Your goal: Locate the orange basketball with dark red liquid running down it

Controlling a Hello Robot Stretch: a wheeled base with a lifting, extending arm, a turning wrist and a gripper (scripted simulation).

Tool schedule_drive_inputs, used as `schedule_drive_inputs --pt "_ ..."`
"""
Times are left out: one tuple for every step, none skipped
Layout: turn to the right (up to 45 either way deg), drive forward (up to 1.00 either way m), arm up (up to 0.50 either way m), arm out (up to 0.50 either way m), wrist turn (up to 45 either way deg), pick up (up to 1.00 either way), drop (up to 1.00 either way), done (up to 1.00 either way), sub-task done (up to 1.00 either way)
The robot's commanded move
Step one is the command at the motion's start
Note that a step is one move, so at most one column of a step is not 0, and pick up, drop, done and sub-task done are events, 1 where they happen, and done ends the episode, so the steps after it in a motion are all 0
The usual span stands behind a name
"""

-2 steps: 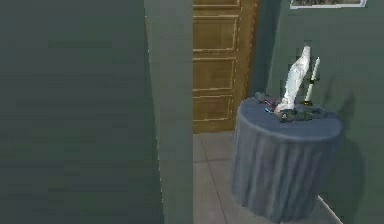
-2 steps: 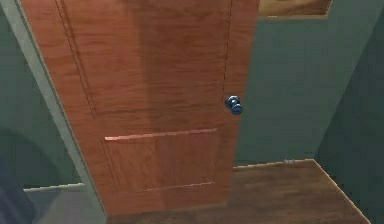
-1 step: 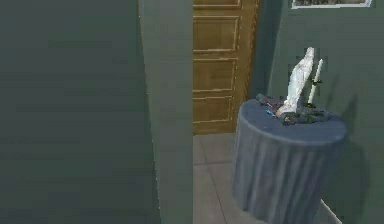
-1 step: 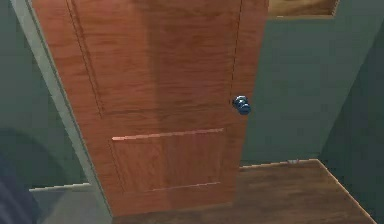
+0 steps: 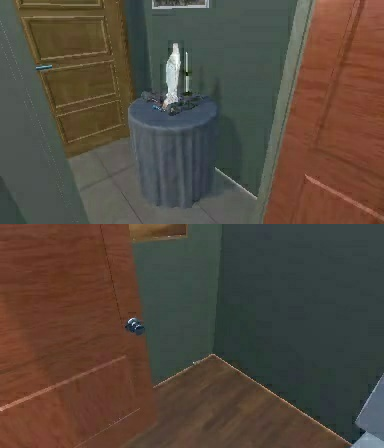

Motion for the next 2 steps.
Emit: schedule_drive_inputs --pt "0.0 0.45 0.00 0.00 0.0 0.00 0.00 0.00 0.00" --pt "-6.0 0.00 0.00 0.00 0.0 0.00 0.00 0.00 0.00"
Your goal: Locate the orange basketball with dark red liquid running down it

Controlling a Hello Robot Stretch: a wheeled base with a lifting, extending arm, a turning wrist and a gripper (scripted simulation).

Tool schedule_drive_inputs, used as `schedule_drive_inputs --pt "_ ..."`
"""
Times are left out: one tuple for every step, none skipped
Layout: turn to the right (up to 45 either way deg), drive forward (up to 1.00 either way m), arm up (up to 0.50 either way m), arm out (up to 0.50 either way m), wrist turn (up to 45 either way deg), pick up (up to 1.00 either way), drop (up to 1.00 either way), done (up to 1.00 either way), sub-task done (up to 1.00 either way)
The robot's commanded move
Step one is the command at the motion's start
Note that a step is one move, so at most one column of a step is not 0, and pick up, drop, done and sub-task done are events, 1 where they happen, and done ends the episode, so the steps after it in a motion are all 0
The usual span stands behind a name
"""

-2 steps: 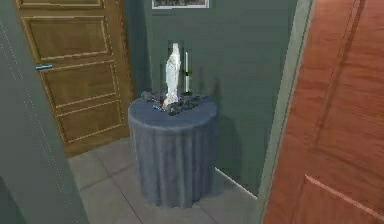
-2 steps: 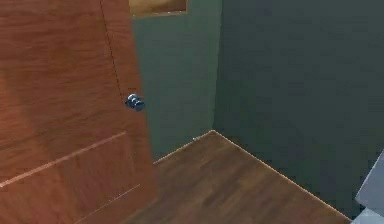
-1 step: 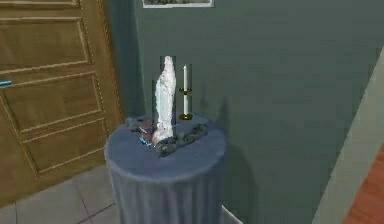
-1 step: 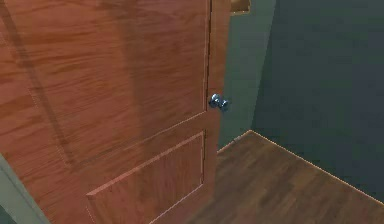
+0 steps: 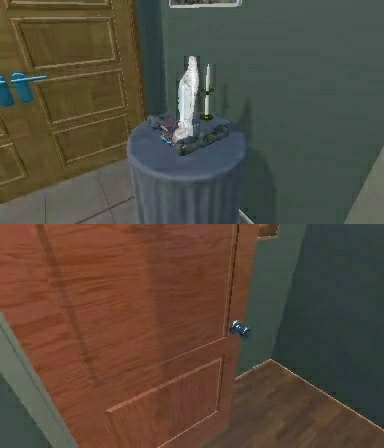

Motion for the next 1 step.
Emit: schedule_drive_inputs --pt "0.0 0.30 0.00 0.00 0.0 0.00 0.00 0.00 0.00"
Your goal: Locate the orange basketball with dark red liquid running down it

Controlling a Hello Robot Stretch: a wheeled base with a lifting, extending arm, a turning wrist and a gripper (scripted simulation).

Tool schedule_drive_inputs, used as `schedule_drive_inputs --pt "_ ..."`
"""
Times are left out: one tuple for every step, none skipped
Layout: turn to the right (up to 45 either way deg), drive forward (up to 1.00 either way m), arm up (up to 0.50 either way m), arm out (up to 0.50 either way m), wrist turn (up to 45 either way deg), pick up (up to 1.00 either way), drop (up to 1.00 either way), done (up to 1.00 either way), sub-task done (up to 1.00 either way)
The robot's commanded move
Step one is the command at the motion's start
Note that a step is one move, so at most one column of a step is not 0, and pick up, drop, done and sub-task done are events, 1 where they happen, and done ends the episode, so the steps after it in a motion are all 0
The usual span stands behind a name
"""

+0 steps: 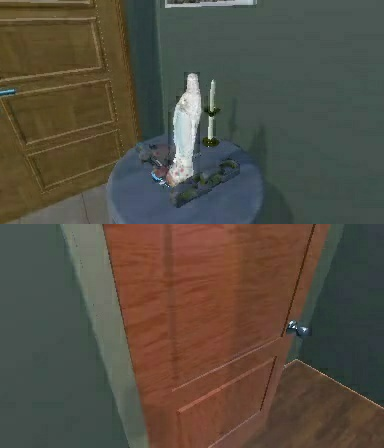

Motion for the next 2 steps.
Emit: schedule_drive_inputs --pt "-45.0 0.00 0.00 0.00 0.0 0.00 0.00 0.00 0.00" --pt "-9.0 0.00 0.00 0.00 0.0 0.00 0.00 0.00 0.00"
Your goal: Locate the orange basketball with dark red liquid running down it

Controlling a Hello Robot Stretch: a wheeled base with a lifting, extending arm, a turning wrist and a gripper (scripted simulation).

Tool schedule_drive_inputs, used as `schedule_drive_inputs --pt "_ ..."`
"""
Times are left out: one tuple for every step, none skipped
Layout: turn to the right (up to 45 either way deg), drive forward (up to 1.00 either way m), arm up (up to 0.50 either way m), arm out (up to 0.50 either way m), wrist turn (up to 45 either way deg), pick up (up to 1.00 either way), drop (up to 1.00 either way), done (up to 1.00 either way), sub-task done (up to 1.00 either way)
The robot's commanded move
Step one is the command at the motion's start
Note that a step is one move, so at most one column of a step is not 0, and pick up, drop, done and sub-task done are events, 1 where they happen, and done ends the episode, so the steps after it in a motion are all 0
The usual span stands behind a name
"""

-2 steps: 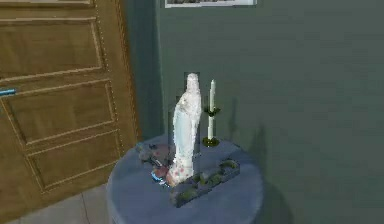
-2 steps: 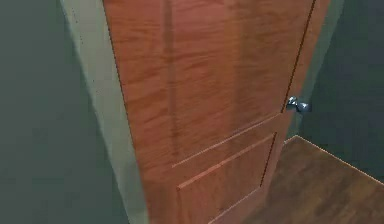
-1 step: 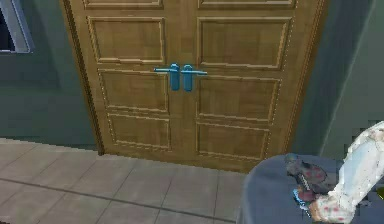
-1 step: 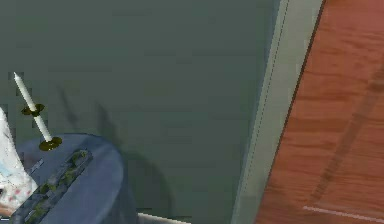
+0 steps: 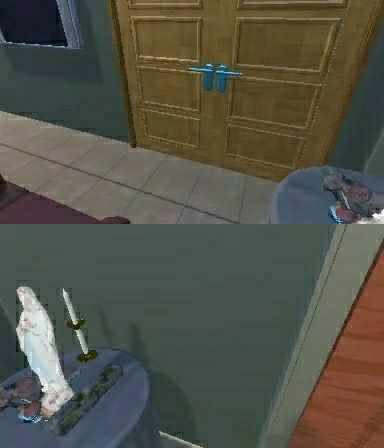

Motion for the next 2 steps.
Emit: schedule_drive_inputs --pt "0.0 0.80 0.00 0.00 0.0 0.00 0.00 0.00 0.00" --pt "-45.0 0.00 0.00 0.00 0.0 0.00 0.00 0.00 0.00"
